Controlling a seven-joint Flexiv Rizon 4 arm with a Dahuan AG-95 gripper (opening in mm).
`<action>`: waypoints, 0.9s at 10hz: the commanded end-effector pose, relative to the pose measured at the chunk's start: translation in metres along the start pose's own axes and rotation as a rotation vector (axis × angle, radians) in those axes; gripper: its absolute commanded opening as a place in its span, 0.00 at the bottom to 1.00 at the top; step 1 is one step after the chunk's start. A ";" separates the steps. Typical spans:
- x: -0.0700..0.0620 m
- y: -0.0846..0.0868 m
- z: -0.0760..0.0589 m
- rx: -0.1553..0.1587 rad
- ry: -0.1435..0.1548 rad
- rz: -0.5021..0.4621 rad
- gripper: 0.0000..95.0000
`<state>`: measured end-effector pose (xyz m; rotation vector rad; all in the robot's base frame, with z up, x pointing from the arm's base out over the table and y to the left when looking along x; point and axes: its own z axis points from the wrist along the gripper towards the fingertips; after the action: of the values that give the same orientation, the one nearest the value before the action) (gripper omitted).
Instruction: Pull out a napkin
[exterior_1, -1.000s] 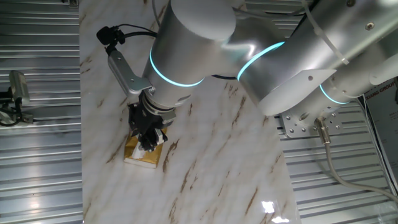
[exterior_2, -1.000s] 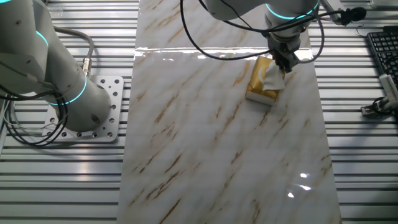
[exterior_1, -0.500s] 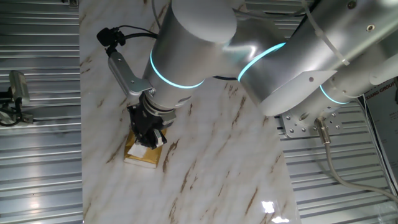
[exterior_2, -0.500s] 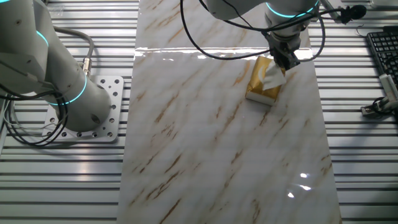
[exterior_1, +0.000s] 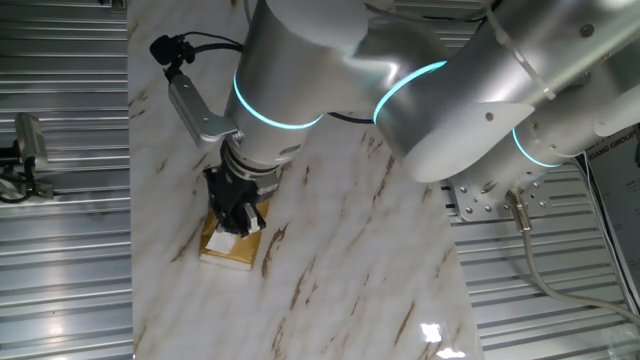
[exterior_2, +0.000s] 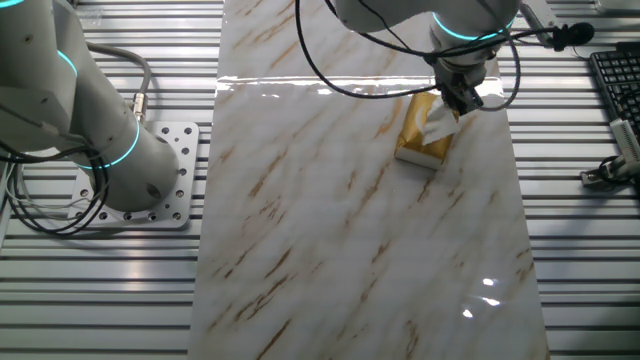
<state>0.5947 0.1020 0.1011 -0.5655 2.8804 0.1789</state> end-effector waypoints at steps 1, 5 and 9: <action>-0.011 -0.004 -0.022 -0.049 0.110 -0.009 0.00; -0.046 -0.003 -0.076 -0.129 0.247 0.036 0.00; -0.089 0.011 -0.121 -0.166 0.390 0.113 0.00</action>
<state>0.6402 0.1175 0.2195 -0.5457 3.2389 0.3456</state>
